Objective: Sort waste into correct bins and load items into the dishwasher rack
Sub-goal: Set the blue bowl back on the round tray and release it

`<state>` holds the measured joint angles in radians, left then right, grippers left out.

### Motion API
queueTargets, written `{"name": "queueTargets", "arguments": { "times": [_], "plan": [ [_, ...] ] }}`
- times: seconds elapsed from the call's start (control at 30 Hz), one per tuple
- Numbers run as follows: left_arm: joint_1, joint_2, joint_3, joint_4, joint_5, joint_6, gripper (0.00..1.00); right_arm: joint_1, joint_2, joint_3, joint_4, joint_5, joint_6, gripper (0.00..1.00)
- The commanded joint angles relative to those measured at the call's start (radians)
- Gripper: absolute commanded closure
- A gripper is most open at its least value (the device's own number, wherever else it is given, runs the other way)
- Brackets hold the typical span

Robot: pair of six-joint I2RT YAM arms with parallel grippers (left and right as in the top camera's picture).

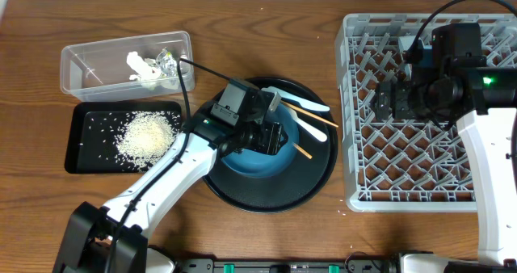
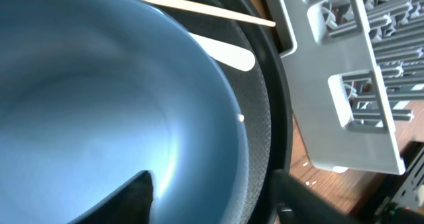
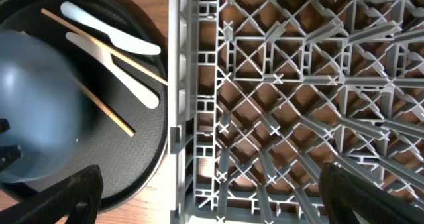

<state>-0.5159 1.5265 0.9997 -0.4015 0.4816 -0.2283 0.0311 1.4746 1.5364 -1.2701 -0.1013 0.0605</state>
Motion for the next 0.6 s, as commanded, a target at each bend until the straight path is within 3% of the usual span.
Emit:
{"name": "queueTargets", "arguments": {
  "times": [0.0,0.23,0.37,0.57],
  "plan": [
    [0.012,-0.066,0.015,-0.017,-0.019,0.006,0.29,-0.006,-0.002,0.000,0.004,-0.008,-0.008,0.01],
    [0.156,-0.257,0.015,-0.168,-0.042,0.006,0.24,-0.002,-0.002,0.000,0.075,-0.032,-0.088,0.01],
    [0.291,-0.328,0.015,-0.321,-0.169,0.006,0.22,0.037,0.000,0.000,0.138,-0.212,-0.134,0.01],
    [0.470,-0.331,0.015,-0.512,-0.343,0.006,0.20,0.183,0.046,0.000,0.186,-0.236,-0.132,0.01]
  ]
}}
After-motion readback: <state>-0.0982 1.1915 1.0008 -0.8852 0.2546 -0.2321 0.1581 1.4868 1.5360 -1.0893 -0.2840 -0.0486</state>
